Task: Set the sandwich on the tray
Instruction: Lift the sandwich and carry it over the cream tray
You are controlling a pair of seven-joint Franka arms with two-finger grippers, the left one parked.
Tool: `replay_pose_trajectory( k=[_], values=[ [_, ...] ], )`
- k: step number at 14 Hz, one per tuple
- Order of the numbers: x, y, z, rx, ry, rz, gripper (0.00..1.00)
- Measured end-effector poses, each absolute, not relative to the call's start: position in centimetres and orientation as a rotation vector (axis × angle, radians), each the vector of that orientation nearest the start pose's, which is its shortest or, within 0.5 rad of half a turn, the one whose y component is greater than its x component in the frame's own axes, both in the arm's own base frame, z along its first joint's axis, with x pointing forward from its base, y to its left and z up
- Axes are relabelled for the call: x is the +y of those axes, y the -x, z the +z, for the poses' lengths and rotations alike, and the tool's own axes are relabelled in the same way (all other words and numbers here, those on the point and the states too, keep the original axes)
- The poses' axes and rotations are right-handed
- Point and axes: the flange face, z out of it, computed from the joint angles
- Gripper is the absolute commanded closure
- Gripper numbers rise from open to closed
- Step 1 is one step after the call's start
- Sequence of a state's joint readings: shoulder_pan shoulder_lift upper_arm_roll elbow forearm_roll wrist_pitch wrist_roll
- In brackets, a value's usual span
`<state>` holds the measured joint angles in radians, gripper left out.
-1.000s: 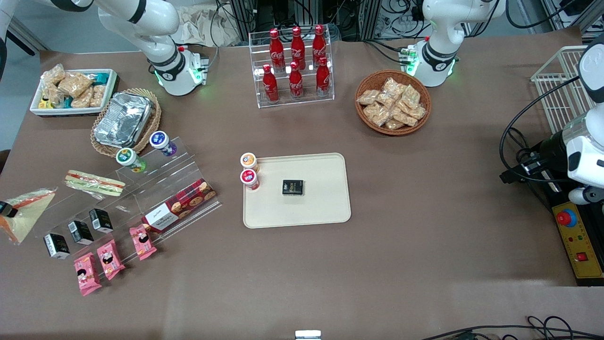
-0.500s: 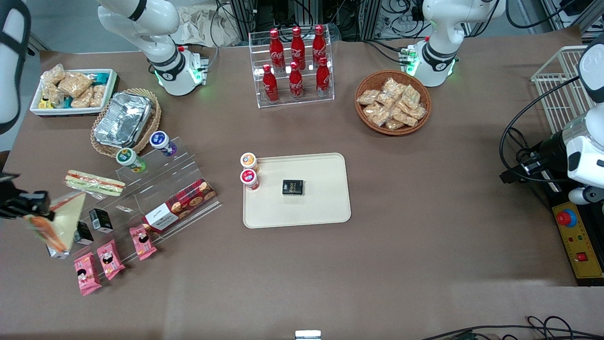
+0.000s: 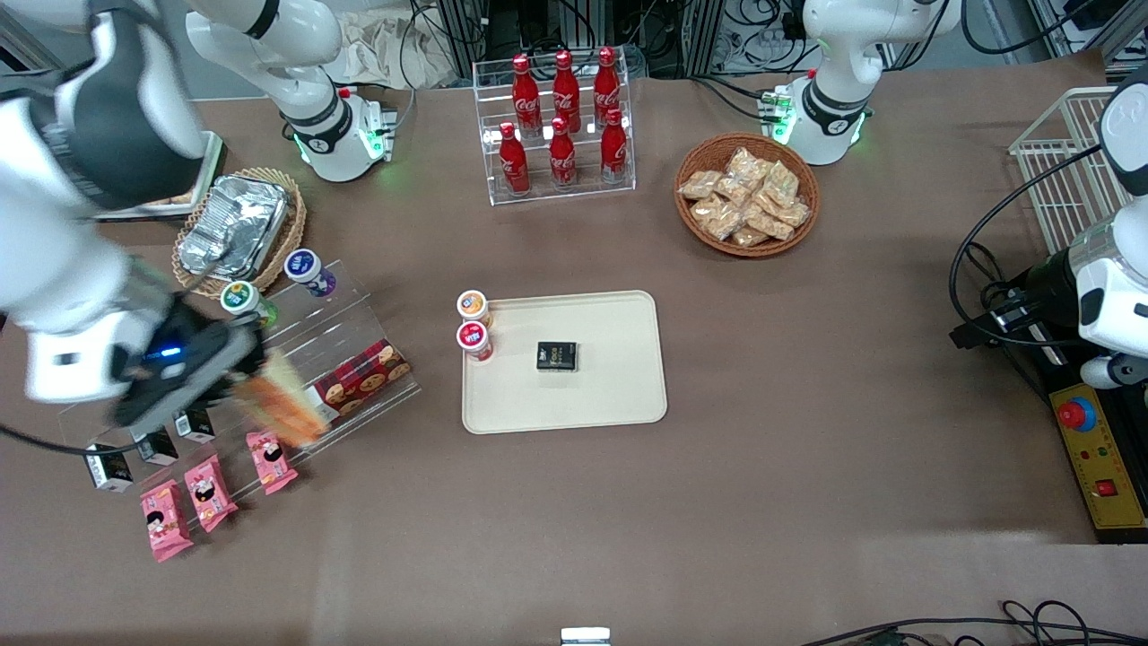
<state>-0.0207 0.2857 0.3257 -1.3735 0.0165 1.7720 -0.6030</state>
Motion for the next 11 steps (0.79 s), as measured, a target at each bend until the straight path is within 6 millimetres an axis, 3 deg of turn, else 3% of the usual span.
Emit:
replay_pose_trajectory(
  k=[4,7,9,11],
  values=[
    [27.2,-61.7,53.0,-1.551,2.604,-0.189,0.96],
    [34.6,-60.5,46.6,-1.677,2.501,-0.169,0.96],
    [38.4,-59.6,41.5,-1.748,2.454,-0.134,0.96],
    [39.9,-59.4,37.4,-1.772,2.431,-0.106,0.96]
  ],
)
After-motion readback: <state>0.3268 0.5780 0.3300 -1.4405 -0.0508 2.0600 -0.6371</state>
